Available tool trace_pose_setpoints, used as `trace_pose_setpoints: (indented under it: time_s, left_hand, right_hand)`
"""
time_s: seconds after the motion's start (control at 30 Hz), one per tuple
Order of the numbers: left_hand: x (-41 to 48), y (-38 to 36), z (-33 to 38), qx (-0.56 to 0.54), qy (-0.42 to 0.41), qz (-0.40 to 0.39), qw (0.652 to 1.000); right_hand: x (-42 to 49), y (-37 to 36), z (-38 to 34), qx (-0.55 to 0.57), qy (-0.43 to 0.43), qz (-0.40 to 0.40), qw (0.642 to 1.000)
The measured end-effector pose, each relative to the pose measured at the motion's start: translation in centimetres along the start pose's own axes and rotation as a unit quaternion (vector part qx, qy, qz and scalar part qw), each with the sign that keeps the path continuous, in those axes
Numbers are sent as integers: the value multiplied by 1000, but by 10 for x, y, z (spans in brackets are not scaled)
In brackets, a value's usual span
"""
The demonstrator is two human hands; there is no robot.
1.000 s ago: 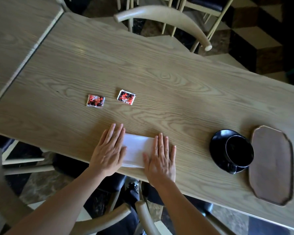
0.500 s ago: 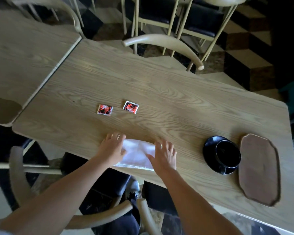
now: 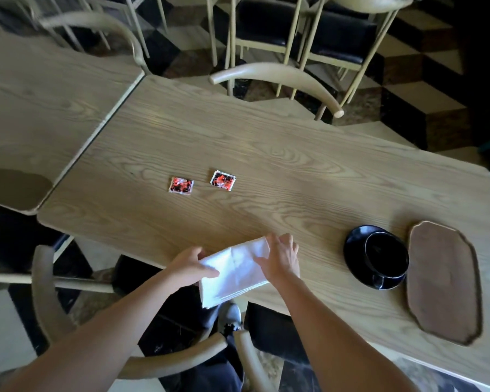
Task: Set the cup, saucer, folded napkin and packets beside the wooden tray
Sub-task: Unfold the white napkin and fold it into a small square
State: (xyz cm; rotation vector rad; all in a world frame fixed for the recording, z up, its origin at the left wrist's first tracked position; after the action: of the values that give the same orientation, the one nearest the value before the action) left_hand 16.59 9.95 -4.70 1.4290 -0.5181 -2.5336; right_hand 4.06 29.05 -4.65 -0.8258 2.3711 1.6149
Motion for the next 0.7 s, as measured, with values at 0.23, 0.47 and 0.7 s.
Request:
trace_pose_setpoints:
  time_s: [0.23,0.47,0.7]
  left_hand:
    - [-14,-36,-25,-268,121,-107,950]
    - [-20,-69,-11,-261,130,-165,942]
    - [-17,-86,-9,-317,152,-165,922]
  right_hand:
    - [15,11,1,-17,-20,42,999]
    - [39,27,7,-2,-60,69,996]
    - [61,41,4,86,-125,29,988]
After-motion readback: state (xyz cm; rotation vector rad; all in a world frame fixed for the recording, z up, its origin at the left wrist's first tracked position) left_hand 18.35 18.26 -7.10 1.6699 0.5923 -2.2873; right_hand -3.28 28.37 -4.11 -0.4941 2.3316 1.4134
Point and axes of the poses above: each hand's wrist, its own x-axis towards the middle knuckle, its own y-axis out of the back of the hand, z = x × y, the point moved 5 cm from there along x, towards the middle knuckle, and after that the axes turned 4 degrees about y, right-handed, at the moved point
